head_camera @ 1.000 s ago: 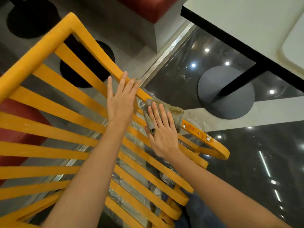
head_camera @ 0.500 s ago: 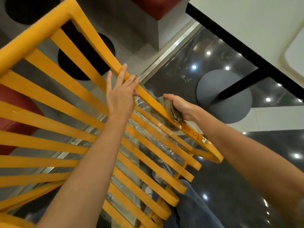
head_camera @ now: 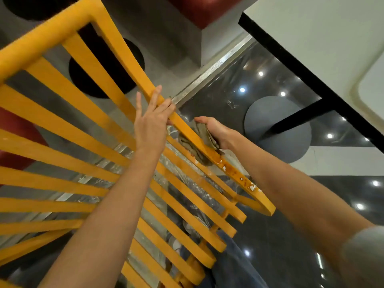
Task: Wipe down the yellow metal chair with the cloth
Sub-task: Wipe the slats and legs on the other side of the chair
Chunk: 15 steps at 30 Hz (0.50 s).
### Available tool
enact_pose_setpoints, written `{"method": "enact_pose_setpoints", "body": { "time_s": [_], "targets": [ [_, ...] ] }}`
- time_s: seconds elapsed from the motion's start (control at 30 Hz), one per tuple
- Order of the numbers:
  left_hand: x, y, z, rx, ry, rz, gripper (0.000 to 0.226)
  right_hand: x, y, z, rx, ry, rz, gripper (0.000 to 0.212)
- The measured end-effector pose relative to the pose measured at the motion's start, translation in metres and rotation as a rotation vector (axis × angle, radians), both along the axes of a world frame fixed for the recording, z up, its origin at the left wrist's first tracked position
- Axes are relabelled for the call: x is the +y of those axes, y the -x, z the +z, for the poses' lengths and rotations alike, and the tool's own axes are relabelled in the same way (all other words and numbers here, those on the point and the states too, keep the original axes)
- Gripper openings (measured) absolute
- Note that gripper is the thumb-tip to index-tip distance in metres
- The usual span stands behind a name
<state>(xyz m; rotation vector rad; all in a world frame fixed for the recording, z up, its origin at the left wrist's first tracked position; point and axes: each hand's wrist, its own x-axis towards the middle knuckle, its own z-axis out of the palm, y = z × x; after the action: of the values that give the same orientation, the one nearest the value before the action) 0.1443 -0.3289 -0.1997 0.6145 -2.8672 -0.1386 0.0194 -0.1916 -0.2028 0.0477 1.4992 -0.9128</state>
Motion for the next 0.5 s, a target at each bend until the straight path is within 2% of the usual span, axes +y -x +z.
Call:
{"method": "enact_pose_setpoints", "body": {
  "time_s": [0.13,0.27,0.37,0.43,0.5],
  "targets": [
    [0.004,0.001,0.0,0.056,-0.068,0.023,0.051,-0.063,0.005,0.016,0.076,0.081,-0.062,0.052],
    [0.034,-0.014,0.001,0.437,-0.504,0.195,0.055,-0.073,0.009,0.007,0.028,0.096,-0.124,0.052],
    [0.041,-0.028,0.011,0.76,-0.709,0.544,0.038,-0.058,0.009,-0.003,0.035,0.064,-0.118,0.054],
    [0.024,-0.02,0.025,0.843,-0.839,0.717,0.032,-0.064,0.008,0.004,0.074,0.08,-0.103,0.055],
    [0.003,-0.004,0.035,0.826,-1.002,0.694,0.037,-0.076,0.003,0.018,0.109,0.114,-0.085,0.058]
  ]
}}
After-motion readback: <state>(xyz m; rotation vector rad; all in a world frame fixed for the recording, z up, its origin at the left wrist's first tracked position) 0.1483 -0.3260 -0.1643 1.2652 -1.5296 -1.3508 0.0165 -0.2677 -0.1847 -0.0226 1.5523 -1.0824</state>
